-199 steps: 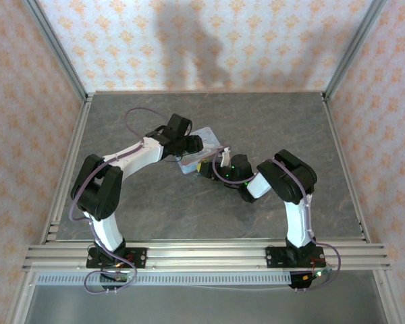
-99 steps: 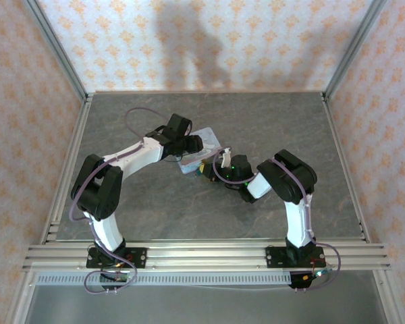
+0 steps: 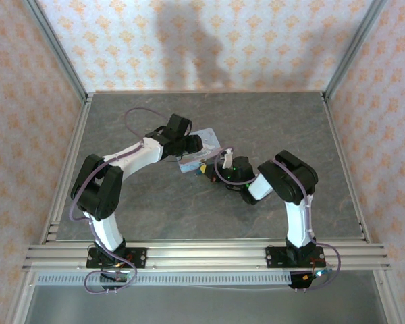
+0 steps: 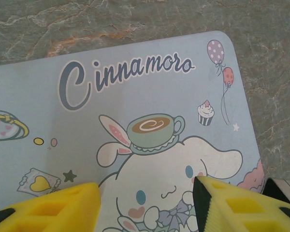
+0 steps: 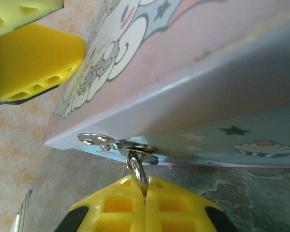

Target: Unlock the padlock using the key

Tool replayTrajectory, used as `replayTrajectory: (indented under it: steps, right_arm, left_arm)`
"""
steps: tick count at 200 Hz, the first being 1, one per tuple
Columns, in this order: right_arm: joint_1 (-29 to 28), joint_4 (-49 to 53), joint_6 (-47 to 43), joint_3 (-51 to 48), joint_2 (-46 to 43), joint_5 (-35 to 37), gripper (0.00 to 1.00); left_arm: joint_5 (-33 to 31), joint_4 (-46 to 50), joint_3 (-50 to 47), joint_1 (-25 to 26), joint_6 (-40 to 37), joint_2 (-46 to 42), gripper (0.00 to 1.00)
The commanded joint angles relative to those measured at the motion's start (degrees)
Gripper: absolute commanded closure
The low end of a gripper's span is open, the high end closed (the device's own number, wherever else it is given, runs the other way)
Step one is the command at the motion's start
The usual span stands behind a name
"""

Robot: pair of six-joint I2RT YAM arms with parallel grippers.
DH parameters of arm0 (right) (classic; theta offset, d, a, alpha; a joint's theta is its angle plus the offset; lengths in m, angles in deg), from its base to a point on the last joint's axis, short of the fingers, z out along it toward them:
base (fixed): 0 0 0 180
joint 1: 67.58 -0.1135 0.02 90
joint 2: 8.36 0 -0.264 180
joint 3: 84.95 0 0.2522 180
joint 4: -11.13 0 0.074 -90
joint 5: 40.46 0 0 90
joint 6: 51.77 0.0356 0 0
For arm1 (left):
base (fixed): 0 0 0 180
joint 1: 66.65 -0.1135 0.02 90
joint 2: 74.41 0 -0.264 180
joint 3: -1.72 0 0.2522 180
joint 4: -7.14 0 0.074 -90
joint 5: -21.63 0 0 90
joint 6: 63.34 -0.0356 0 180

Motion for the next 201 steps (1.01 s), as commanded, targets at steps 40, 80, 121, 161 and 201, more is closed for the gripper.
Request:
replayTrajectory:
  steps: [40, 80, 121, 161, 201]
  right_arm:
    - [2.49, -2.13, 2.39, -2.40, -3.78, 3.80, 1.00]
    - [2.97, -1.35, 2.84, -3.62, -6.17, 6.19, 1.00]
    - [3.63, 9.85, -0.20, -7.44, -17.36, 8.52, 1.00]
    - [3.63, 31.16, -3.19, -7.92, -32.73, 8.50, 1.00]
    - [2.02, 60.26, -6.11, -5.30, -47.72, 8.32, 1.00]
  left_arm:
    - [0.48, 1.24, -5.58, 0.46, 1.21, 1.57, 0.45]
    - [1.05, 0.77, -5.94, 0.46, 1.48, 0.46, 0.43]
    - [1.76, 2.18, -2.04, 0.28, 0.70, -2.70, 0.34]
    - [-0.74, 1.92, -0.15, 0.28, -0.02, -7.91, 0.21]
    - [-6.62, -1.15, -7.47, 0.24, -0.50, -17.21, 0.13]
